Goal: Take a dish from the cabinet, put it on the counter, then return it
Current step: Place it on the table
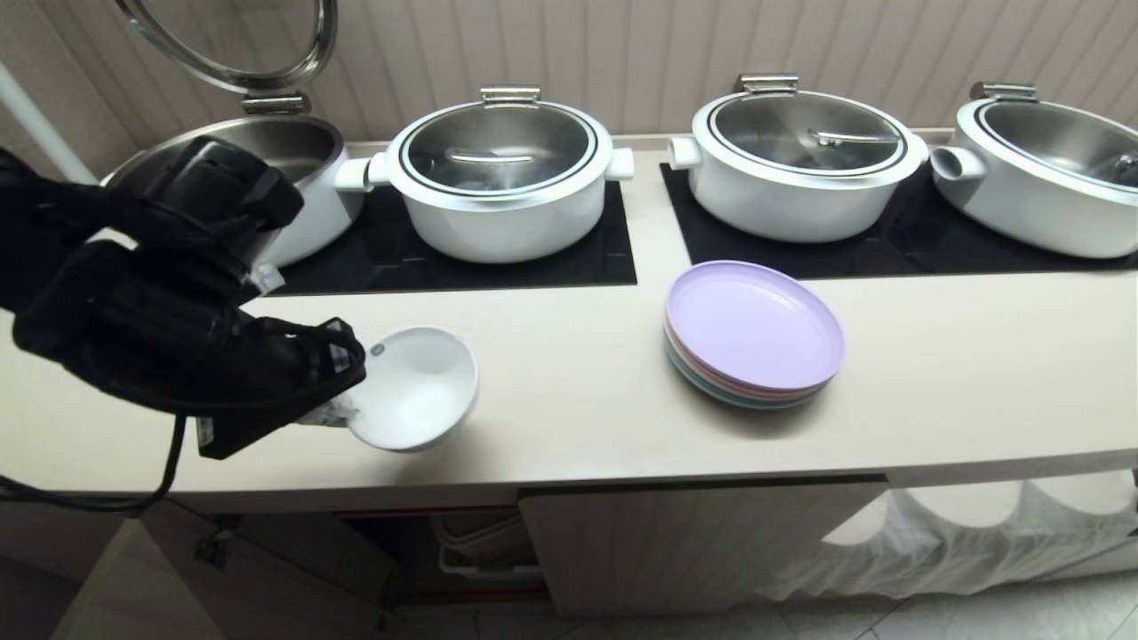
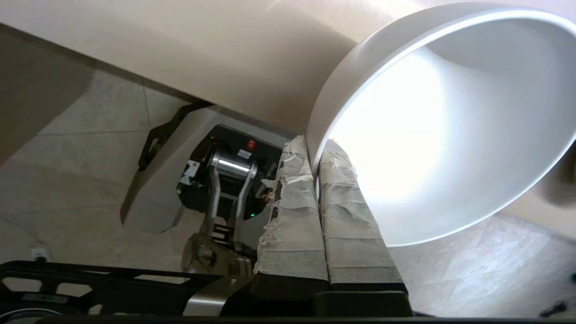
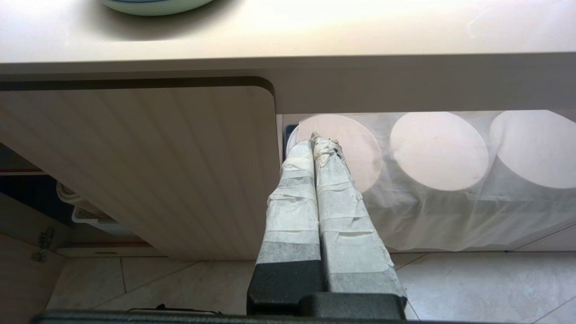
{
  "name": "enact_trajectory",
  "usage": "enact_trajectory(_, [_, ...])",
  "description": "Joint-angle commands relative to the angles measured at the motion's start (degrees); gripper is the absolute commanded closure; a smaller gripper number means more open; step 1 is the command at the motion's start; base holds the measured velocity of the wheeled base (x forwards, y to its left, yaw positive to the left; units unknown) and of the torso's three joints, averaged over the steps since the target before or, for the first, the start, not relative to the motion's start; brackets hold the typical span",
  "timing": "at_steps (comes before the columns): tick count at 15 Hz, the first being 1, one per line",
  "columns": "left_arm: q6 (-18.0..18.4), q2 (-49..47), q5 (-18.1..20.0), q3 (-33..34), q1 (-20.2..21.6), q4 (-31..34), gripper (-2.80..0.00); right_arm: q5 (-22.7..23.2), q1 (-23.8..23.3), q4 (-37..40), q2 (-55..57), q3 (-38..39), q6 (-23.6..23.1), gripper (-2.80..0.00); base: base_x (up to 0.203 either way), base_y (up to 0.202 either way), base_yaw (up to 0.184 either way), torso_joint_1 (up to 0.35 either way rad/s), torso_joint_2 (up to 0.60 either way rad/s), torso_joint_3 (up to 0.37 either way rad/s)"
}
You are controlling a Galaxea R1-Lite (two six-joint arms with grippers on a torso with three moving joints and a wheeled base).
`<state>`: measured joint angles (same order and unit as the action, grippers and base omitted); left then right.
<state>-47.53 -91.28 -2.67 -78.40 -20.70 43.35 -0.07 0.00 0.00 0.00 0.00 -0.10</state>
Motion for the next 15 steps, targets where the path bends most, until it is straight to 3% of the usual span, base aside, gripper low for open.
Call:
enact_trajectory(1, [-1.6, -2.3, -0.2, -1.5, 1.1, 0.2, 0.0, 0.0, 0.0, 0.0, 0.0, 0.0, 0.0, 0.0, 0.0, 0.0, 0.0, 0.0, 0.0, 0.0])
enact_trajectory(4, [-5.1, -4.7, -0.6, -4.8, 2.5, 0.2, 0.0, 0.0, 0.0, 0.0, 0.0, 0.0, 0.0, 0.0, 0.0, 0.0, 0.0, 0.0, 0.0, 0.0])
enact_trajectory(9, [-13.0, -9.0, -6.5, -8.8, 3.6, 0.3, 0.0, 0.0, 0.0, 0.0, 0.0, 0.0, 0.0, 0.0, 0.0, 0.0, 0.0, 0.0, 0.0, 0.0])
enact_trajectory(15, [-17.2, -9.1, -6.6, -9.7, 3.0, 2.8, 0.0, 0.0, 0.0, 0.0, 0.0, 0.0, 0.0, 0.0, 0.0, 0.0, 0.0, 0.0, 0.0, 0.0])
